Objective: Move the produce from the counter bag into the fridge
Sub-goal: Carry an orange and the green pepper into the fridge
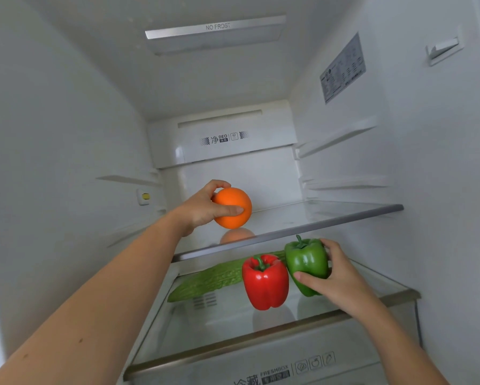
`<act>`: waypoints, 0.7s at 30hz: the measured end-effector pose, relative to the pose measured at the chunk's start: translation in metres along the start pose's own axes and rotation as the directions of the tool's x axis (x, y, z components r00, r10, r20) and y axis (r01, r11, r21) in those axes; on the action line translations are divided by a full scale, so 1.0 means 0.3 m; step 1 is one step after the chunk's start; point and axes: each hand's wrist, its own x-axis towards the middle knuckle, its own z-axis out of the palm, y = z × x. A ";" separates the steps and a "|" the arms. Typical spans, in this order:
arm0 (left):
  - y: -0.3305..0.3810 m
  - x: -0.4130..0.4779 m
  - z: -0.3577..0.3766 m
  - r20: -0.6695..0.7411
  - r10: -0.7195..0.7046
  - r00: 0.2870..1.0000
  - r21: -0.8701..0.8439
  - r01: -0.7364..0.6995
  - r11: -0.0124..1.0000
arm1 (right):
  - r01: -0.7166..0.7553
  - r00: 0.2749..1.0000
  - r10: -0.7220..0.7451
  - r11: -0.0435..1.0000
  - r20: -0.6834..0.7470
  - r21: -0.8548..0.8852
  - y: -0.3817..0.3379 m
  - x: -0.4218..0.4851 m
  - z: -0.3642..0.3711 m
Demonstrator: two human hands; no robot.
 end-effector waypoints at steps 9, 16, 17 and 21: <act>-0.011 -0.048 -0.047 -0.008 0.029 1.000 0.073 -0.028 0.997 | -0.004 1.000 0.004 1.000 -0.002 -0.015 -0.003 0.000 0.002; -0.020 -0.043 -0.046 -0.060 0.065 0.996 0.032 -0.063 0.998 | 0.007 1.000 -0.007 1.000 -0.018 -0.030 -0.007 -0.008 0.004; -0.020 -0.040 -0.042 -0.059 0.067 0.996 0.033 -0.065 0.997 | 0.008 1.000 -0.008 1.000 -0.017 -0.030 -0.008 -0.008 0.003; -0.018 -0.017 -0.016 -0.066 0.051 0.997 0.037 -0.048 0.998 | 0.010 1.000 -0.011 1.000 -0.014 -0.022 -0.006 -0.007 0.000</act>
